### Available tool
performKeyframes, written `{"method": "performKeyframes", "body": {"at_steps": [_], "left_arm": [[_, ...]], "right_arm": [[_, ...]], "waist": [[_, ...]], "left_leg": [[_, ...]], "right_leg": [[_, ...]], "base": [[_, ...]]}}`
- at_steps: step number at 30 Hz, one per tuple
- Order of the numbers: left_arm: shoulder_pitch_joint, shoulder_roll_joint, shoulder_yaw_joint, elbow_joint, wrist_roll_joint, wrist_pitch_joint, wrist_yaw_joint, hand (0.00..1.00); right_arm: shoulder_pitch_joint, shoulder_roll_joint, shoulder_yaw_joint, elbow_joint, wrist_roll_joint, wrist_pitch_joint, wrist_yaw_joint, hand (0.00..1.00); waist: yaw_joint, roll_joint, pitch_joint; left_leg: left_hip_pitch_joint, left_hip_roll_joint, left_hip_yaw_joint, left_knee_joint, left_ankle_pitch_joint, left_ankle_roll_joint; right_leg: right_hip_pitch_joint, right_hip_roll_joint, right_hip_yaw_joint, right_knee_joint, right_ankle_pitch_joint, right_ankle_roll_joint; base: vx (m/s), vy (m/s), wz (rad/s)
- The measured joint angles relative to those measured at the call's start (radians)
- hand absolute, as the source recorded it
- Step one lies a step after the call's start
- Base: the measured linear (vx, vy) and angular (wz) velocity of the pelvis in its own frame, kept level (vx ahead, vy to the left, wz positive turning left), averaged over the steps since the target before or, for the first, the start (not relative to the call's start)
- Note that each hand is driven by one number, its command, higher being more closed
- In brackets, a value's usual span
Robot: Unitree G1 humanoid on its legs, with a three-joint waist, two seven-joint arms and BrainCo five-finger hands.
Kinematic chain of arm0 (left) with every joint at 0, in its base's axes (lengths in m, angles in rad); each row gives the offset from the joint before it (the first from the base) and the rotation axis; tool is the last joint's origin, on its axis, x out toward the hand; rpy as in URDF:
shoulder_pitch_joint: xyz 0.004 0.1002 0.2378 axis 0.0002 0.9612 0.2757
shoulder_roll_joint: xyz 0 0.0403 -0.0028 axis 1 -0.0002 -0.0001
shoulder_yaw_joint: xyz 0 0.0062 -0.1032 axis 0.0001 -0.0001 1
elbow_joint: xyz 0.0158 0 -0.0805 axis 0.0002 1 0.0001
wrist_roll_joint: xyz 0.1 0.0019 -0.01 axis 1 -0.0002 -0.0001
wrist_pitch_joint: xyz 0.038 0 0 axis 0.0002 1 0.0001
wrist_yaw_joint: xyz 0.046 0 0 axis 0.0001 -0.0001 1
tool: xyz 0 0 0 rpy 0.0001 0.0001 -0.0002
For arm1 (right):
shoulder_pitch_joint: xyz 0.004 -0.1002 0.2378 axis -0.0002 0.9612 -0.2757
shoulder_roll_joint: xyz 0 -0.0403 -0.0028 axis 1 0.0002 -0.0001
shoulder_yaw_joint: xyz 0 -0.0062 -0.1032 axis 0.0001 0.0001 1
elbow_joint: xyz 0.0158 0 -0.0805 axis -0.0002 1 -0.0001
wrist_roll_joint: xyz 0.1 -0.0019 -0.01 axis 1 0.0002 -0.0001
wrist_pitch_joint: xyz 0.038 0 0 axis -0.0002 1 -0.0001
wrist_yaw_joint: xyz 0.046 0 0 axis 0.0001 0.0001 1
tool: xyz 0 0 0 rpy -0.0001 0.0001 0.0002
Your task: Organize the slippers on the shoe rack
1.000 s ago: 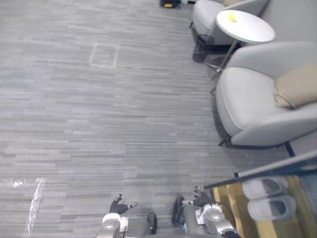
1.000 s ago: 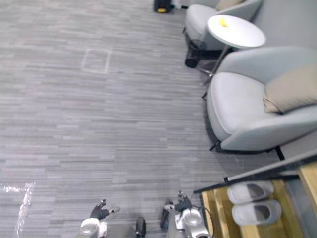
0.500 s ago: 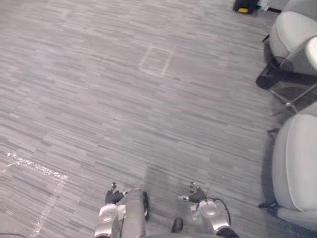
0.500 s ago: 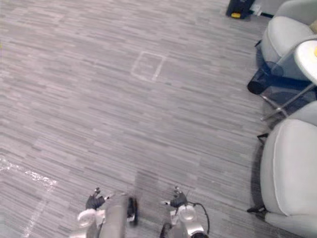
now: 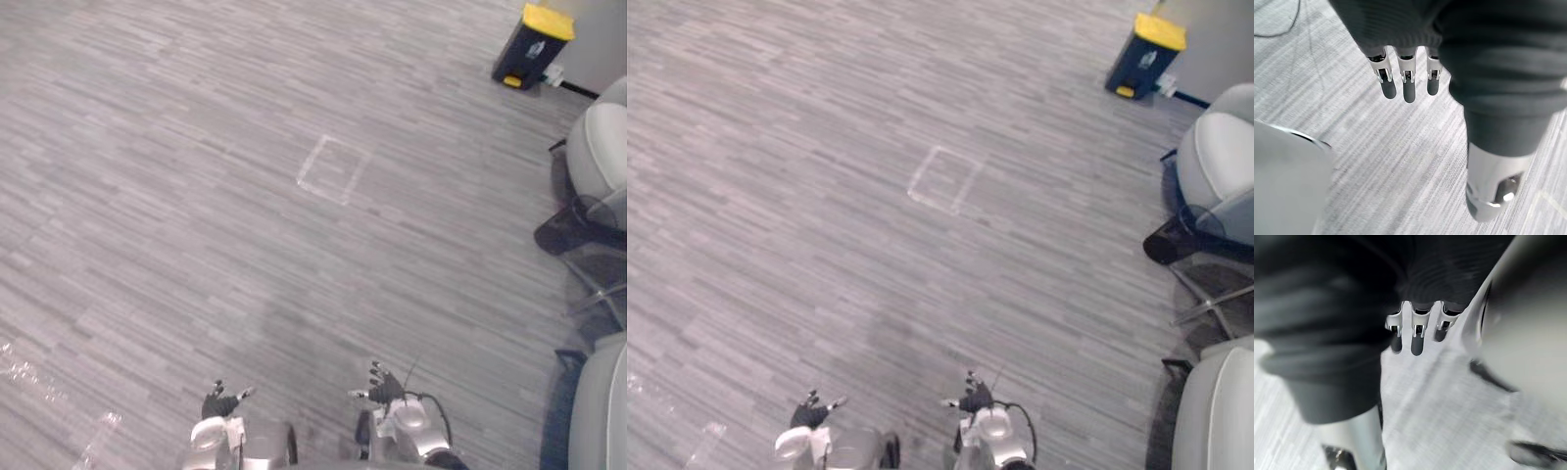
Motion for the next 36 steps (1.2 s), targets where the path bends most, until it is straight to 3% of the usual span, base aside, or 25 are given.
{"method": "performKeyframes", "body": {"at_steps": [2,3,4,5,6,7,8,9,10,12,14,16,18,19,20,21,22,24,26,27,29,31,32,34,36], "left_arm": [[0.0,-0.002,-0.028,0.001,0.002,-0.002,0.0,0.0],[0.005,-0.004,-0.035,0.002,0.005,-0.001,-0.002,0.0],[0.006,-0.012,-0.034,0.007,0.012,-0.002,-0.002,0.0],[0.014,-0.03,-0.024,0.006,0.015,-0.003,-0.002,0.0],[0.018,-0.045,-0.008,0.002,0.018,-0.003,-0.002,0.0],[0.015,-0.057,0.02,0.001,0.019,-0.001,-0.002,0.0],[0.019,-0.071,0.047,-0.002,0.019,0.001,-0.001,0.0],[0.036,-0.076,0.063,-0.019,0.02,0.0,-0.001,0.0],[0.038,-0.077,0.067,-0.03,0.02,0.0,-0.002,0.0],[0.048,-0.061,0.073,-0.087,0.02,-0.002,-0.002,0.0],[0.056,-0.055,0.067,-0.107,0.019,-0.003,-0.002,0.0],[0.052,-0.056,0.06,-0.115,0.018,-0.007,-0.002,0.0],[0.052,-0.061,0.051,-0.124,0.019,-0.017,-0.003,0.0],[0.053,-0.067,0.051,-0.126,0.016,-0.02,-0.002,0.0],[0.048,-0.067,0.048,-0.119,0.017,-0.022,-0.002,0.0],[0.045,-0.053,0.045,-0.118,0.018,-0.022,-0.002,0.0],[0.046,-0.053,0.048,-0.117,0.015,-0.022,-0.002,0.0],[0.046,-0.05,0.051,-0.114,0.012,-0.02,0.0,0.0],[0.044,-0.036,0.043,-0.094,0.009,-0.016,0.0,0.0],[0.043,-0.034,0.043,-0.073,0.009,-0.013,0.0,0.0],[0.05,-0.026,0.038,-0.044,0.009,-0.002,0.0,0.0],[0.051,-0.017,0.038,-0.019,0.01,0.002,-0.001,0.0],[0.051,-0.014,0.039,-0.006,0.009,0.003,-0.001,0.0],[0.049,-0.015,0.034,0.002,0.012,0.005,-0.002,0.0],[0.052,-0.011,0.016,0.005,0.021,0.006,-0.002,0.0]], "right_arm": [[-0.012,-0.003,-0.003,0.0,-0.001,0.002,0.0,0.0],[-0.011,-0.003,-0.003,0.003,-0.001,0.005,0.001,0.0],[-0.013,-0.005,-0.007,0.006,-0.001,0.004,0.0,0.0],[-0.014,-0.003,-0.011,0.008,-0.001,0.008,0.0,0.0],[-0.014,0.0,-0.01,0.003,-0.008,0.013,-0.001,0.0],[-0.009,0.0,-0.007,0.001,-0.022,0.017,-0.001,0.0],[0.005,0.007,0.0,-0.006,-0.026,0.023,0.0,0.0],[0.011,0.015,0.014,-0.018,-0.027,0.026,-0.001,0.0],[0.018,0.022,0.013,-0.023,-0.026,0.028,-0.001,0.0],[0.043,0.05,0.011,-0.026,-0.026,0.034,-0.006,0.0],[0.044,0.051,0.012,-0.02,-0.025,0.034,-0.007,0.0],[0.024,0.046,-0.003,-0.006,-0.026,0.033,-0.009,0.0],[-0.002,0.045,-0.015,0.018,-0.026,0.033,-0.017,0.0],[-0.001,0.045,-0.018,0.02,-0.026,0.033,-0.018,0.0],[-0.006,0.052,-0.018,0.041,-0.026,0.033,-0.018,0.0],[-0.006,0.062,-0.011,0.048,-0.027,0.033,-0.014,0.0],[-0.005,0.062,-0.017,0.042,-0.027,0.033,-0.016,0.0],[0.011,0.069,-0.041,0.041,-0.026,0.032,-0.015,0.0],[0.025,0.068,-0.052,0.04,-0.027,0.031,-0.014,0.0],[0.033,0.065,-0.055,0.043,-0.027,0.03,-0.004,0.0],[0.053,0.065,-0.053,0.014,-0.029,0.028,0.002,0.0],[0.051,0.064,-0.049,0.01,-0.03,0.021,0.002,0.0],[0.051,0.061,-0.049,0.015,-0.031,0.02,0.003,0.0],[0.032,0.048,-0.047,0.023,-0.031,0.02,0.004,0.0],[0.008,0.039,-0.045,0.044,-0.031,0.02,0.004,0.0]], "waist": [[-0.027,-0.007,-0.006],[-0.032,-0.013,-0.013],[-0.032,0.008,-0.026],[-0.018,0.034,-0.048],[-0.021,0.053,-0.049],[-0.024,0.071,-0.045],[-0.024,0.091,-0.049],[-0.01,0.105,-0.046],[-0.005,0.103,-0.044],[0.022,0.067,-0.042],[0.035,0.045,-0.048],[0.037,0.043,-0.046],[0.056,0.033,-0.041],[0.068,0.041,-0.046],[0.084,0.033,-0.049],[0.072,0.009,-0.056],[0.074,0.009,-0.057],[0.078,-0.005,-0.062],[0.077,-0.017,-0.064],[0.073,-0.011,-0.053],[0.041,0.002,-0.054],[0.022,-0.002,-0.057],[0.015,-0.002,-0.057],[0.011,0.003,-0.055],[0.005,0.004,-0.053]], "left_leg": [[0.059,0.004,-0.068,-0.046,-0.013,-0.024],[0.086,0.008,-0.103,-0.046,-0.029,-0.053],[0.095,0.032,-0.132,-0.026,-0.035,-0.065],[0.072,0.06,-0.135,0.024,-0.023,-0.086],[0.015,0.078,-0.13,0.187,0.016,-0.128],[-0.048,0.092,-0.122,0.358,0.09,-0.137],[-0.112,0.113,-0.118,0.53,0.217,-0.155],[-0.192,0.167,-0.08,0.742,0.235,-0.171],[-0.223,0.19,-0.051,0.816,0.22,-0.17],[-0.369,0.215,0.03,0.926,0.155,-0.149],[-0.479,0.192,0.061,0.819,0.112,-0.139],[-0.545,0.123,0.065,0.569,0.09,-0.128],[-0.555,0.029,-0.004,0.161,0.2,-0.128],[-0.549,0.017,-0.041,0.036,0.288,-0.145],[-0.524,-0.008,-0.027,0.035,0.399,-0.11],[-0.532,-0.027,-0.018,0.067,0.346,-0.095],[-0.539,-0.027,-0.012,0.104,0.314,-0.084],[-0.51,-0.035,0.024,0.172,0.233,-0.053],[-0.414,-0.047,0.068,0.207,0.128,-0.037],[-0.316,-0.049,0.092,0.2,0.071,-0.045],[-0.191,-0.047,0.098,0.147,0.042,-0.035],[-0.112,-0.036,0.1,0.089,0.037,-0.035],[-0.06,-0.022,0.106,0.051,0.036,-0.035],[0.006,-0.004,0.107,-0.002,0.033,-0.045],[0.07,0.006,0.095,-0.054,0.011,-0.084]], "right_leg": [[-0.015,0.03,0.026,-0.292,0.127,0.002],[-0.014,0.038,0.046,-0.291,0.229,-0.032],[-0.022,0.056,0.05,-0.233,0.242,-0.073],[-0.025,0.066,0.03,-0.202,0.208,-0.085],[0.002,0.081,0.013,-0.181,0.155,-0.088],[0.045,0.101,0.007,-0.185,0.123,-0.095],[0.098,0.123,0.01,-0.21,0.102,-0.103],[0.183,0.155,0.033,-0.248,0.075,-0.119],[0.222,0.163,0.044,-0.262,0.063,-0.121],[0.385,0.157,0.081,-0.339,0.0,-0.122],[0.465,0.138,0.103,-0.398,-0.026,-0.104],[0.535,0.106,0.111,-0.43,-0.031,-0.081],[0.594,0.048,0.142,-0.453,-0.066,-0.043],[0.617,0.041,0.165,-0.468,-0.078,-0.03],[0.649,0.016,0.201,-0.477,-0.093,-0.014],[0.633,-0.004,0.215,-0.443,-0.066,-0.036],[0.621,-0.009,0.224,-0.408,-0.048,-0.033],[0.585,-0.041,0.255,-0.244,-0.033,0.004],[0.463,-0.077,0.281,0.128,0.047,0.046],[0.367,-0.113,0.225,0.402,0.066,0.034],[0.282,-0.151,0.094,0.547,0.026,-0.021],[0.22,-0.144,0.01,0.504,-0.03,-0.022],[0.173,-0.124,-0.045,0.408,-0.069,-0.013],[0.103,-0.085,-0.116,0.198,-0.079,-0.01],[0.054,0.0,-0.14,-0.179,0.053,-0.027]], "base": [[0.69,-0.202,1.18],[0.59,-0.22,1.05],[0.6,-0.225,0.59],[0.63,-0.215,0.35],[0.63,-0.216,0.13],[0.63,-0.213,0.01],[0.64,-0.139,-0.34],[0.65,-0.095,-0.44],[0.64,-0.034,-0.49],[0.63,-0.054,-0.3],[0.65,0.01,-0.22],[0.61,0.124,-0.27],[0.61,0.232,-0.54],[0.62,0.293,-0.74],[0.61,0.284,-0.52],[0.59,0.273,-0.33],[0.56,0.269,-0.12],[0.56,0.27,-0.28],[0.6,0.258,-0.68],[0.49,0.211,-0.73],[0.58,0.212,-0.38],[0.43,0.078,-0.02],[0.52,0.016,0.06],[0.55,0.006,0.07],[0.57,-0.04,0.15]]}}
